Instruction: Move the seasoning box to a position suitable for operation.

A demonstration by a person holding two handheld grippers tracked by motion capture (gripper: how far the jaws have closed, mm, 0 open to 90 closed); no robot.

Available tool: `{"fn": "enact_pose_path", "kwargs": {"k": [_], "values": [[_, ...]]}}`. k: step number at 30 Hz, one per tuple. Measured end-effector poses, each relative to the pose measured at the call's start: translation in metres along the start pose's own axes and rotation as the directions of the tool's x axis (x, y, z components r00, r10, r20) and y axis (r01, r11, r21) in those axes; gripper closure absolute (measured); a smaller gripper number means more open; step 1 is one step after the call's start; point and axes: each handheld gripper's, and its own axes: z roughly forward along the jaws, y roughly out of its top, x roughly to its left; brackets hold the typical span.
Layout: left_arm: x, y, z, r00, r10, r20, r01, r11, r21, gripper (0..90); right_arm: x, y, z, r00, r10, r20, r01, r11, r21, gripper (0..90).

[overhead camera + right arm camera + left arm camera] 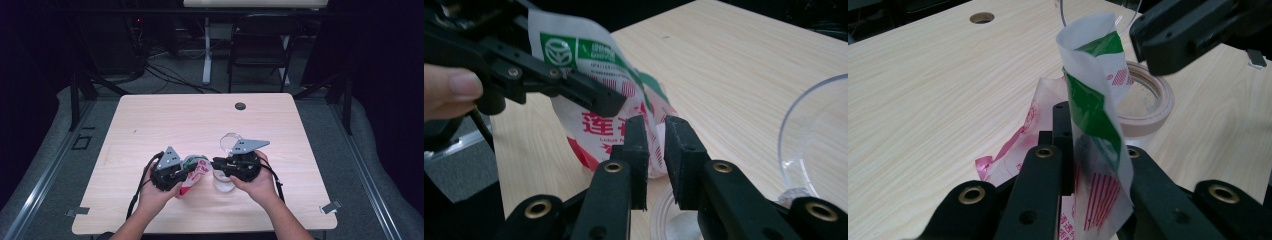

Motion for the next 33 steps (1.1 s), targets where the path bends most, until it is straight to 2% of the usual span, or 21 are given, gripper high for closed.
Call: {"fn": "enact_pose_path", "kwargs": {"k": [1,2,6,11,15,20,25,26,32,33], "values": [[0.0,0.0,0.0,1.0,0.0,0.0,0.0,1.0,0.0,86.7,0.0,0.0,0.0,1.0,0.0,0.0,0.0,1.0,0.0,79.4],[0.0,-0.001,-0.001,1.0,-0.005,-0.004,0.005,1.0,-0.003,86.7,0.001,-0.001,0.005,0.9997,-0.019,0.018,0.018,1.0,0.024,79.2],[-0.001,-0.001,-0.002,0.9999,-0.009,-0.004,0.009,1.0,-0.002,86.5,0.0,-0.003,0.015,0.9995,-0.024,0.022,0.022,0.998,0.056,79.1],[-0.002,-0.001,-0.004,0.9999,-0.009,-0.008,0.008,1.0,-0.002,85.9,-0.002,-0.004,0.021,0.9998,-0.018,0.006,0.018,0.998,0.063,79.1],[-0.004,-0.002,-0.004,0.9998,-0.008,-0.016,0.008,1.0,-0.004,85.6,-0.004,-0.004,0.027,0.9999,-0.015,-0.006,0.016,0.997,0.069,81.9],[-0.004,-0.004,-0.006,0.9996,-0.01,-0.028,0.01,0.9999,-0.007,83.8,-0.004,-0.003,0.033,0.9995,-0.027,-0.018,0.028,0.996,0.086,90.0],[-0.005,-0.009,-0.009,0.9994,-0.012,-0.032,0.012,0.9999,-0.004,78.1,-0.004,-0.001,0.034,0.9994,-0.018,-0.029,0.02,0.996,0.087,90.0],[-0.004,-0.012,-0.01,0.9994,-0.015,-0.031,0.015,0.9999,-0.005,73.3,-0.004,0.0,0.034,0.9994,-0.017,-0.03,0.02,0.996,0.09,90.0],[-0.002,-0.022,-0.008,0.9985,-0.042,-0.036,0.042,0.9991,-0.009,59.0,-0.003,0.001,0.035,0.9995,-0.017,-0.027,0.019,0.996,0.083,90.0],[-0.001,-0.024,-0.006,0.9986,-0.038,-0.038,0.038,0.9992,-0.008,59.0,-0.003,0.001,0.035,0.9995,-0.015,-0.029,0.017,0.997,0.082,90.0]]}}
